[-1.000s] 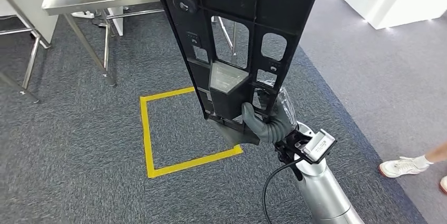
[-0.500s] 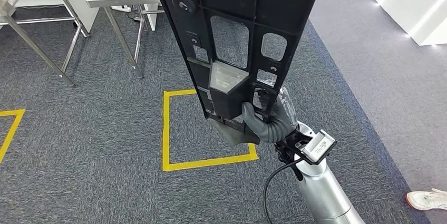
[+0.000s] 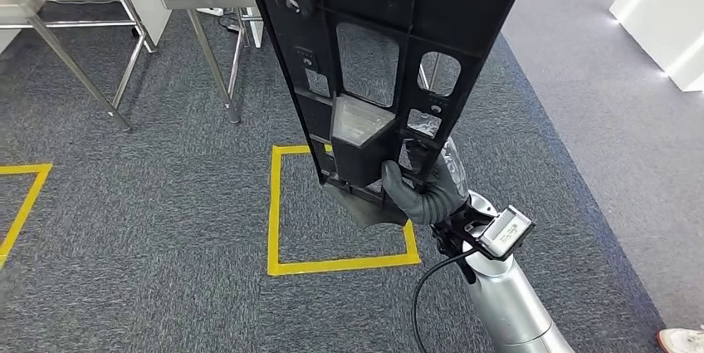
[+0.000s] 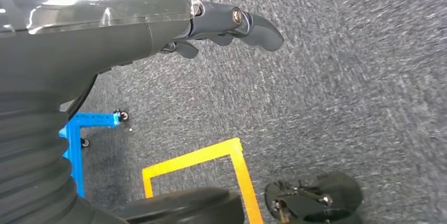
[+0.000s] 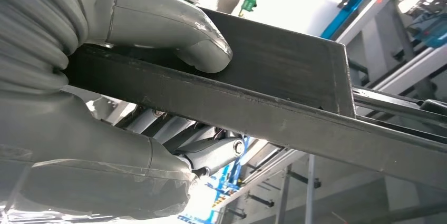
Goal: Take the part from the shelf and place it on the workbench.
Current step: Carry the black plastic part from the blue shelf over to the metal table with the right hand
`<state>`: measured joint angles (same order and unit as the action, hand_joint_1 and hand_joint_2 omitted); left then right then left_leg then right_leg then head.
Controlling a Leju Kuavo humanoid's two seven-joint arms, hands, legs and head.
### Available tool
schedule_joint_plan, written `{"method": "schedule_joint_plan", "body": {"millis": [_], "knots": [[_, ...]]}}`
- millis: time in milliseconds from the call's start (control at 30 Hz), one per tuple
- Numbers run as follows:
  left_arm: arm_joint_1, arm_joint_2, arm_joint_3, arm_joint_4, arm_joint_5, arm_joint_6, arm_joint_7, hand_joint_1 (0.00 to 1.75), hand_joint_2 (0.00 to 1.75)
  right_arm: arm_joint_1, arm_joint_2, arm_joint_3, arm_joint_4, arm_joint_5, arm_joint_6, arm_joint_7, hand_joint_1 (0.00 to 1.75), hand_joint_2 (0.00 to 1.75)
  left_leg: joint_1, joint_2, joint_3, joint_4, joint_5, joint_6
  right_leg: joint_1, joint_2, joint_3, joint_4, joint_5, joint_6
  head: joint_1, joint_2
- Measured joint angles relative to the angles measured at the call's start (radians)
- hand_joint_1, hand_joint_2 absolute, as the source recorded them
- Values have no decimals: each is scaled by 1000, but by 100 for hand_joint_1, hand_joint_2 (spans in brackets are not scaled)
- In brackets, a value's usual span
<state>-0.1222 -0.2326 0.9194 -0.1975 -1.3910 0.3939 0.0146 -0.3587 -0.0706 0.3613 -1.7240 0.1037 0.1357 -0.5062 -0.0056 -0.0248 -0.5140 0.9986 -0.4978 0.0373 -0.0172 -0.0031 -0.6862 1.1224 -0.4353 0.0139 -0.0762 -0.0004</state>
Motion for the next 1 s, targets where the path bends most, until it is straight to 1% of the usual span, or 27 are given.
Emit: {"method": "schedule_joint_plan", "body": {"millis": [33, 67, 100, 133, 167, 200, 233, 267, 333, 367, 400, 433, 500, 533, 567, 633, 667, 700, 733, 767, 800, 833, 867, 900, 933, 967, 1000], "knots": [[0, 0, 0, 0, -1, 0, 0, 0, 175, -1, 0, 0, 0, -1, 0, 0, 164, 175, 0, -2, 6, 0, -7, -4, 4, 2, 18, -54, 19, -5, 0, 0], [0, -1, 0, 0, -2, 0, 1, 0, 175, 0, 0, 0, -1, -1, -1, -1, 164, 175, 1, -3, 8, -1, -14, -9, 9, 5, 27, -85, 26, -10, 0, 0], [0, -1, 0, 0, -2, 0, 2, 0, 175, 0, 0, -1, -2, -2, -1, -1, 164, 175, 1, -4, 10, 1, -17, -15, 13, 6, 31, -93, 17, -13, 0, 0], [-1, 0, 0, 0, -2, 0, 2, 0, 175, 0, -1, -1, -3, -3, -2, -1, 164, 175, 2, -3, 14, 3, -21, -22, 15, 7, 37, -101, 14, -18, 0, 0], [-1, 0, 0, 0, -2, 1, 3, 0, 175, 0, -1, -2, -3, -3, -2, -1, 164, 175, 3, -1, 16, 12, -24, -27, 13, 7, 47, -103, 14, -23, 0, 0], [-1, 0, 0, 0, -2, 1, 3, 0, 175, -1, -1, -2, -3, -4, -2, -2, 164, 175, 4, 1, 13, 33, -25, -32, 11, 7, 59, -107, 8, -29, 0, 0], [-2, 1, 0, 0, -2, 2, 2, 0, 175, -2, 0, -2, -3, -5, -2, -2, 164, 175, 5, 4, -5, 70, -33, -36, 8, 6, 72, -109, 0, -34, 0, 0], [-3, 1, 0, 0, -2, 2, 2, 0, 175, -4, 1, -2, -3, -6, -2, -3, 164, 175, 8, 7, -37, 128, -50, -41, 7, 5, 84, -111, -8, -38, -1, 0], [-4, 1, 0, 0, 0, 2, 0, 0, 175, -4, 2, -1, -3, -8, -2, -4, 164, 175, 12, 10, -121, 255, -96, -50, 7, 2, 105, -111, -27, -40, -1, 0], [-5, 1, 0, 0, 1, 2, 0, 0, 175, -3, 2, -1, -3, -8, -2, -4, 164, 175, 14, 13, -155, 293, -108, -54, 7, 1, 117, -111, -37, -39, -1, 0], [-6, 1, 0, 0, 1, 2, -1, 0, 175, -2, 2, -1, -3, -8, -2, -4, 164, 175, 16, 15, -174, 298, -100, -57, 6, 1, 130, -110, -47, -38, -1, 0], [-7, 1, 0, 0, 0, 2, -1, 0, 175, -1, 2, -1, -3, -8, -2, -5, 164, 175, 17, 17, -175, 267, -71, -59, 6, 1, 145, -110, -58, -36, -1, 0], [-5, 2, 0, 0, -1, 2, 0, 0, 175, -1, 3, 0, -3, -9, -3, -6, 164, 175, 17, 21, -143, 141, 20, -57, 4, 1, 178, -111, -82, -30, -1, 0], [-3, 2, 0, 0, 0, 2, 1, 0, 175, 0, 3, 0, -3, -9, -3, -7, 164, 175, 13, 24, -129, 85, 49, -52, 4, 2, 189, -112, -92, -25, -1, 0], [-3, 2, 0, 1, 0, 2, 1, 0, 175, 0, 3, 0, -3, -9, -4, -7, 164, 175, 10, 26, -121, 51, 67, -45, 4, 1, 196, -114, -99, -19, -1, 0], [-3, 2, 0, 1, 0, 2, 2, 0, 175, 3, 4, 0, -3, -10, -4, -9, 164, 175, 4, 27, -117, 32, 64, -26, 5, 0, 201, -117, -104, -4, -1, 0], [-3, 2, 0, 1, -1, 2, 2, 0, 175, 4, 4, 0, -3, -10, -5, -9, 164, 175, 6, 24, -109, 28, 65, -17, 5, 0, 202, -113, -104, 3, -1, 0], [-3, 2, 0, 1, -1, 2, 2, 0, 175, 5, 4, -1, -4, -10, -5, -10, 164, 175, 7, 22, -99, 20, 62, -10, 5, 0, 197, -95, -102, 8, -1, 0], [-3, 2, 0, 1, -2, 2, 2, 0, 175, 4, 4, -1, -4, -10, -5, -11, 164, 175, 8, 20, -87, 13, 59, -4, 4, 0, 179, -60, -104, 11, 0, 0], [-4, 2, 0, 1, -2, 2, 3, 0, 175, 4, 4, -2, -5, -10, -5, -12, 164, 175, 9, 18, -75, 7, 55, 1, 3, 1, 146, -5, -112, 13, 0, 0], [-4, 2, 0, 1, -3, 2, 3, 0, 175, 5, 4, -3, -5, -11, -5, -12, 164, 175, 8, 18, -65, 4, 49, 4, 3, 2, 102, 60, -129, 14, 0, 0], [-3, 2, 0, 1, -3, 2, 3, 0, 175, 7, 4, -4, -6, -11, -6, -13, 164, 175, 7, 17, -56, 2, 42, 7, 3, 2, 53, 122, -153, 15, 0, 0], [-3, 3, 0, 1, -3, 2, 4, 0, 175, 9, 4, -4, -6, -11, -6, -13, 164, 175, 6, 16, -45, 2, 33, 8, 3, 2, 12, 165, -175, 16, 0, 0], [-2, 3, 0, 1, -3, 2, 4, 0, 175, 12, 4, -5, -6, -11, -6, -13, 164, 175, 5, 13, -33, 2, 22, 8, 3, 2, -16, 179, -184, 17, 0, 0], [-2, 3, 0, 1, -3, 1, 5, 0, 175, 13, 4, -5, -6, -11, -6, -13, 164, 175, 4, 11, -17, 2, 11, 7, 3, 2, -29, 162, -173, 16, 0, 0], [-1, 3, 0, 1, -3, 1, 6, 0, 175, 14, 4, -6, -6, -11, -6, -13, 164, 175, 3, 9, 0, 2, -1, 5, 3, 2, -26, 114, -138, 14, 0, 0], [0, 3, 0, 1, -3, 1, 6, 0, 175, 14, 4, -7, -6, -11, -6, -13, 164, 175, 2, 7, 15, 1, -13, 3, 3, 2, -15, 47, -79, 10, 0, 0]]}}
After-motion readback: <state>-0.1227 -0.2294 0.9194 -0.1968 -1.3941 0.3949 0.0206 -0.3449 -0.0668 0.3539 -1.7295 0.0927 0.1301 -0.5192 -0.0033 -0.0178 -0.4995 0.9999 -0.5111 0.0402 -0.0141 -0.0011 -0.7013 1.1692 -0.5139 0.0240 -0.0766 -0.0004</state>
